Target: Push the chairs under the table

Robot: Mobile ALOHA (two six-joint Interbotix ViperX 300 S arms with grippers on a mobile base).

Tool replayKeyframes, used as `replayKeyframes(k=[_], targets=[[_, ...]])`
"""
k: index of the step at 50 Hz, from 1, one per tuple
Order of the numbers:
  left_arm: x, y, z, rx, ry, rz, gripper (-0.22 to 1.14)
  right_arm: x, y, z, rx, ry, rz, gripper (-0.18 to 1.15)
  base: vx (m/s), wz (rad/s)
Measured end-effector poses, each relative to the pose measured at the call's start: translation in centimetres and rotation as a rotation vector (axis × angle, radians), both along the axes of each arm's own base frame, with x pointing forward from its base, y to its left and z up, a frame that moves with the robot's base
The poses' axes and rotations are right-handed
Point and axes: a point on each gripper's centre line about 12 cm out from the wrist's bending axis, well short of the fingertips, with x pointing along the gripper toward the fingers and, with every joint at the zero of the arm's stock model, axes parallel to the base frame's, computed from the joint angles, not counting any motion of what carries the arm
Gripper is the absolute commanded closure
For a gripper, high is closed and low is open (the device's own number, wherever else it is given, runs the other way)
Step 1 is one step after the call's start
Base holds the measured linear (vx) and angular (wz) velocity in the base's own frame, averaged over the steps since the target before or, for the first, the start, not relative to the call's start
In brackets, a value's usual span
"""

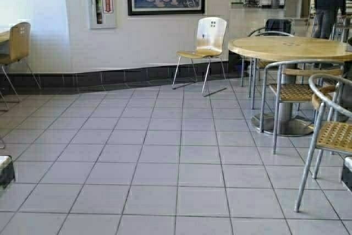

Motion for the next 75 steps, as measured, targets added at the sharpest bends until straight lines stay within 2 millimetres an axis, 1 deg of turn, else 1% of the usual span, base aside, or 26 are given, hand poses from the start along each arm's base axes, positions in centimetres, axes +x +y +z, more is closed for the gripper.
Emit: replayKeyframes(k=[3, 7, 14, 20, 25, 48, 61, 67, 75], targets=[[0.0, 0.0, 0.0, -0.003, 0.006, 0.0, 0.92, -0.1, 0.0, 0.1, 0.006, -0.003, -0.001, 0.92, 0.03, -0.02], [0.0, 0.0, -0.1, -0.006, 0.025, -0.001, 0.89, -0.4, 0.0, 0.3, 0.014, -0.015, 0.0, 0.92, 0.06, -0.03], [0.0, 0.0, -0.2, -0.002, 0.034, -0.002, 0.89, -0.7, -0.5, 0.6, 0.013, -0.028, -0.025, 0.92, 0.13, -0.06], [0.0, 0.0, -0.2, 0.008, 0.032, -0.001, 0.89, -0.8, -1.3, 0.4, 0.016, -0.019, -0.066, 0.93, 0.2, -0.06], [0.0, 0.0, -0.2, 0.008, 0.032, -0.001, 0.89, -0.8, -1.6, 0.4, 0.016, -0.021, -0.081, 0.92, 0.22, -0.05], [-0.3, 0.0, 0.2, 0.003, 0.014, -0.001, 0.89, -0.9, -1.5, 0.4, 0.022, -0.022, -0.079, 0.93, 0.26, 0.03], [0.0, 0.0, -0.2, 0.015, 0.034, -0.001, 0.89, -1.1, -1.5, 0.2, 0.022, -0.022, -0.079, 0.93, 0.37, 0.15], [0.3, 0.1, -0.6, 0.013, 0.043, 0.008, 0.89, -1.3, -1.5, 0.4, 0.025, -0.035, -0.08, 0.93, 0.37, 0.19], [0.2, 0.6, -0.4, 0.007, 0.026, 0.029, 0.89, -1.7, -1.5, 0.8, 0.025, -0.055, -0.078, 0.93, 0.38, 0.21]])
